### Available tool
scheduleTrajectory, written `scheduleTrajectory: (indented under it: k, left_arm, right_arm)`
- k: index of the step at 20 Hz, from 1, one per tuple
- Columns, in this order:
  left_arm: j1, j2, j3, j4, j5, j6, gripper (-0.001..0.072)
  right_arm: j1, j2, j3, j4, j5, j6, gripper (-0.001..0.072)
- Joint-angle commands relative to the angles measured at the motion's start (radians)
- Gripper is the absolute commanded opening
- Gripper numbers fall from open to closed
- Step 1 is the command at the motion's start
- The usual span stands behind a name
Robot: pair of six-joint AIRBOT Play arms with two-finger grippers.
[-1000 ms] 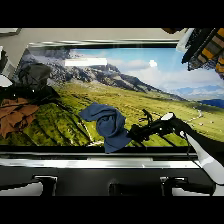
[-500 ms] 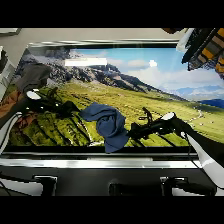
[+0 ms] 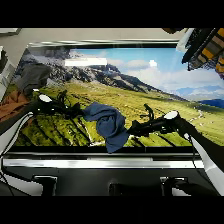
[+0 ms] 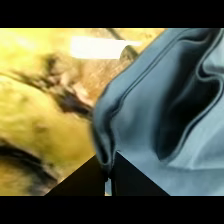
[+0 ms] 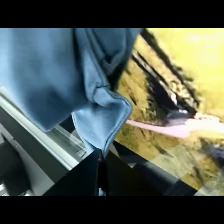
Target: Fold the clothes and pants, and hang the long-sleeved shirts on hangers.
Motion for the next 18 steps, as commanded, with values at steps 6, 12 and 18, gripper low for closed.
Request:
scheduleTrajectory:
  k: [6, 12, 18]
  left_arm:
    - [0.134, 0.341, 0.355, 0.092, -0.081, -0.092, 0.0017]
    - [0.216, 0.739, 0.529, 0.391, -0.078, -0.339, 0.0017]
    - [0.215, 1.004, 0.528, 0.510, -0.109, -0.341, 0.0017]
  right_arm:
    - [0.000, 0.344, 0.441, -0.701, -0.060, 0.364, 0.0025]
    - [0.000, 0.593, 0.808, -0.829, 0.044, 0.389, 0.0025]
    - [0.000, 0.760, 0.851, -0.832, 0.073, 0.483, 0.0026]
